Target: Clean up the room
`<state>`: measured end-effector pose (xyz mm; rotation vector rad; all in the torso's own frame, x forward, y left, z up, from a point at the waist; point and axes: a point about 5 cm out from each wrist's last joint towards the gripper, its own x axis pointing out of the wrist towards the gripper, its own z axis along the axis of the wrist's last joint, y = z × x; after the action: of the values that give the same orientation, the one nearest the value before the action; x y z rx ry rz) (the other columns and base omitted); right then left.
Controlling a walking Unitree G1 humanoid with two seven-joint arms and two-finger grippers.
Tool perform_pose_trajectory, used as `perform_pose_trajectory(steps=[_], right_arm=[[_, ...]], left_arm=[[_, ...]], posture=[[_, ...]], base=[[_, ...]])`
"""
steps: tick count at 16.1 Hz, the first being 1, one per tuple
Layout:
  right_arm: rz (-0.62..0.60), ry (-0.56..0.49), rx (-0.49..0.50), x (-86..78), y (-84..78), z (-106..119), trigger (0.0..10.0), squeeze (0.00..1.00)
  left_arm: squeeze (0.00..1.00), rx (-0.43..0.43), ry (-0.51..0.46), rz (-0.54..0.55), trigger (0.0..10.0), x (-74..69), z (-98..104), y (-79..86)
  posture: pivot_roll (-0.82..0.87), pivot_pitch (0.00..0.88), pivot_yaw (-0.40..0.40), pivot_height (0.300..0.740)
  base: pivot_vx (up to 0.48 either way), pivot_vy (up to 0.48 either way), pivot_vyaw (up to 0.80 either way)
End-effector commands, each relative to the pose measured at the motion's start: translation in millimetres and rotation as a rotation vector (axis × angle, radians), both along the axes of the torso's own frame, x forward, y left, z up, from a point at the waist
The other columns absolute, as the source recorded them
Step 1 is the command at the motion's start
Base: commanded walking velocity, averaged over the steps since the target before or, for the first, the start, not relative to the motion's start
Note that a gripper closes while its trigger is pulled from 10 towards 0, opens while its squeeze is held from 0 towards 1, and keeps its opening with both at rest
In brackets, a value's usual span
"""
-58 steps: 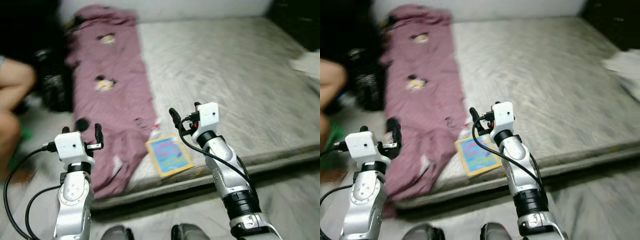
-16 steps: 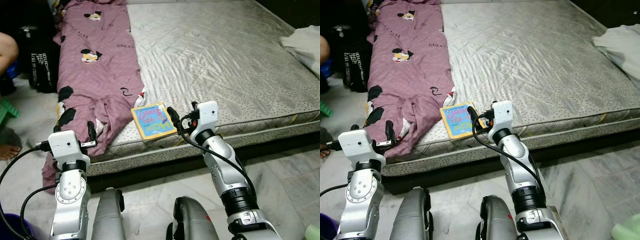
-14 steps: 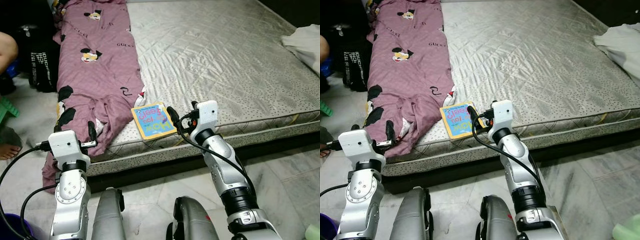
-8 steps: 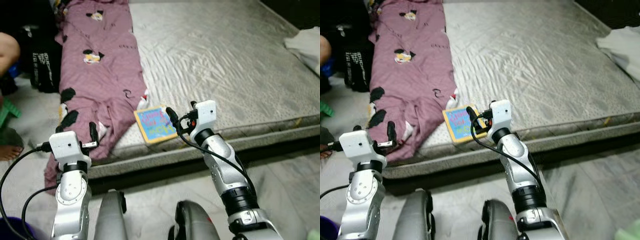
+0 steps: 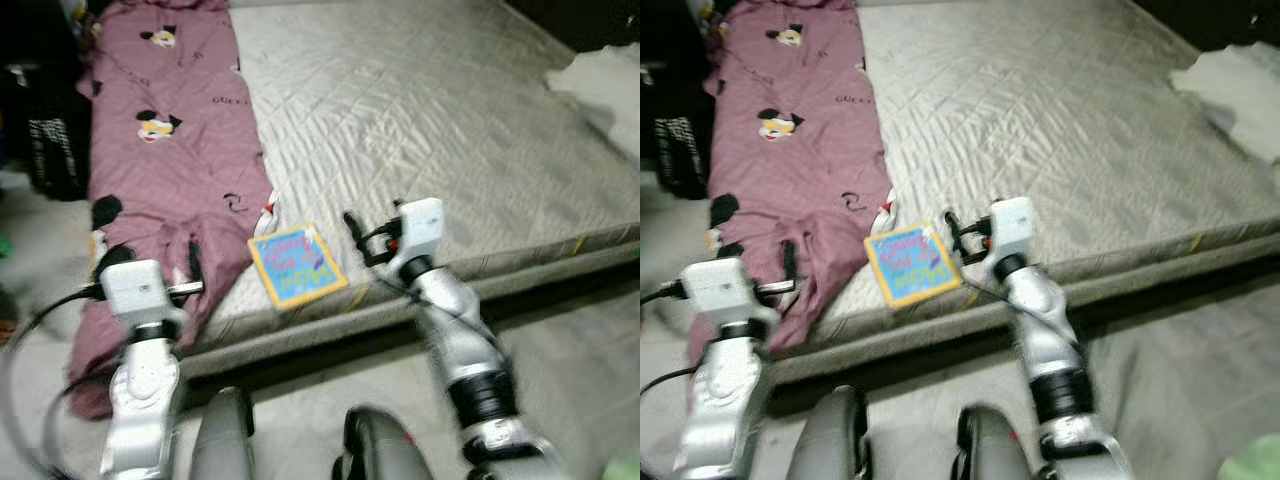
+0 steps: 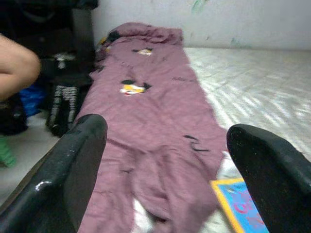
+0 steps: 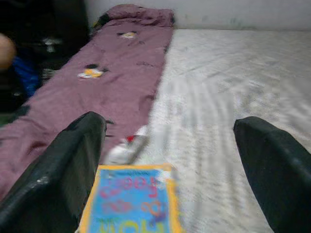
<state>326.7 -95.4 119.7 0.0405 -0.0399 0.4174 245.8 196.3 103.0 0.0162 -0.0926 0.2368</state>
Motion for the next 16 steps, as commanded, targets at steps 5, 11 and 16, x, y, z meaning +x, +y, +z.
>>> perform_pose_trajectory(steps=[5, 11, 16], right_arm=[[-0.01, 0.003, -0.014, 1.5, -4.1, -0.4, 10.0, 0.0], [-0.004, 0.005, -0.022, 2.5, -3.4, -1.3, 10.0, 0.0], [0.003, 0.01, -0.026, 2.5, -2.3, -2.8, 10.0, 0.0]], left_arm=[[0.0, -0.012, -0.004, -0.017, 10.0, -0.1, 1.1, -3.9], [0.0, -0.008, -0.002, -0.024, 10.0, 1.3, 0.7, -5.3], [0.0, -0.009, 0.004, -0.019, 10.0, 1.9, -0.1, -5.0]], posture=[[-0.08, 0.149, -0.039, 0.647], [-0.07, 0.137, -0.039, 0.647], [-0.07, 0.132, -0.038, 0.647]], base=[[0.197, 0.0, 0.0], [0.41, 0.0, 0.0], [0.052, 0.0, 0.0]])
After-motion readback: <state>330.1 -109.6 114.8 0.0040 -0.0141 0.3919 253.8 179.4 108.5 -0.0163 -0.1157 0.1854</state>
